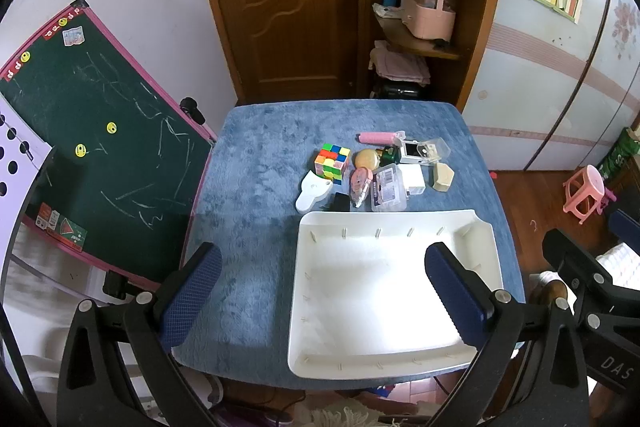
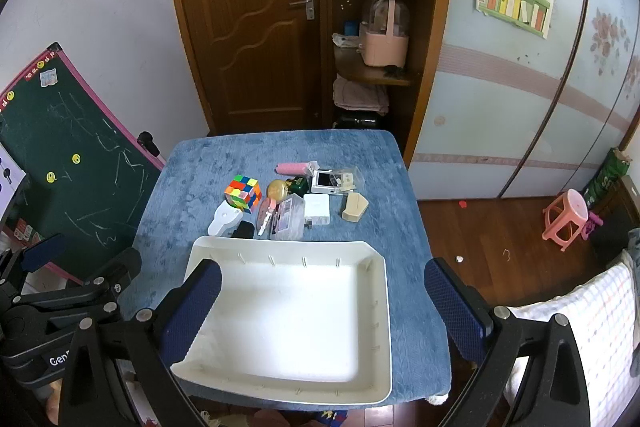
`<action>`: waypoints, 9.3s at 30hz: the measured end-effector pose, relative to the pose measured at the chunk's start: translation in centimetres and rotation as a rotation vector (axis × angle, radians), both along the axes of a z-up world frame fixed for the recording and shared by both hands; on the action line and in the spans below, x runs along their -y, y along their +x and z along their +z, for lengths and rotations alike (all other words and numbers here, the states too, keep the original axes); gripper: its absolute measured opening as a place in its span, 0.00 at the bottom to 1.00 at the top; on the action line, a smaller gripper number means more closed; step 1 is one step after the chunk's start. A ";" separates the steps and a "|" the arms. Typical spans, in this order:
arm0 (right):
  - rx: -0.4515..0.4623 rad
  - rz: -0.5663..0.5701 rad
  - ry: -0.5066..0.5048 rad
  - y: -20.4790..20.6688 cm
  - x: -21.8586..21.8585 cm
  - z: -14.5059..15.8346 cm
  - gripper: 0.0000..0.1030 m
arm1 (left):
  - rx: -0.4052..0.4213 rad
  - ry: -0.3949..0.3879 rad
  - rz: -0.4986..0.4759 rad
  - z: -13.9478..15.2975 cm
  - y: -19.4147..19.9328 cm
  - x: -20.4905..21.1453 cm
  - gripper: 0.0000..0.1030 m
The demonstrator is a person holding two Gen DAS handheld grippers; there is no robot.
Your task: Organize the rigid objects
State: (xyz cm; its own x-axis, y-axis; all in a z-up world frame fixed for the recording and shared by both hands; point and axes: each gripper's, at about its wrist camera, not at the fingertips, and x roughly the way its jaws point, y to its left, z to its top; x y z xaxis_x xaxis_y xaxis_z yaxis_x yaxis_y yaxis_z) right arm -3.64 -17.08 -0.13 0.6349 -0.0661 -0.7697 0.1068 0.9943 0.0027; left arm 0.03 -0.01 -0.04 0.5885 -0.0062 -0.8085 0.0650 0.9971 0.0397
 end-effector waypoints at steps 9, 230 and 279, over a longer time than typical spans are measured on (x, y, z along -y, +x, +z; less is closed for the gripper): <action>0.001 -0.002 0.003 -0.1 -0.1 -0.2 0.99 | 0.001 0.000 -0.001 0.0 0.0 0.0 0.98; -0.508 0.173 -0.014 4.5 -0.8 -23.8 0.58 | -0.364 -0.013 -0.263 -18.7 3.9 3.9 0.79; -0.369 -0.165 0.147 29.8 10.6 -17.8 0.63 | -0.340 -0.002 -0.160 -19.1 30.5 1.1 0.84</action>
State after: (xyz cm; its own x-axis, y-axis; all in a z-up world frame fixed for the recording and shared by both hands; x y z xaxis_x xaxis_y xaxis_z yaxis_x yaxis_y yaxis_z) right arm 26.14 -27.66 -17.97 0.3055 -0.0160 -0.9521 0.2845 0.9557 0.0752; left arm 30.55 -1.11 -19.17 0.2781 -0.0785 -0.9573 0.2294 0.9732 -0.0132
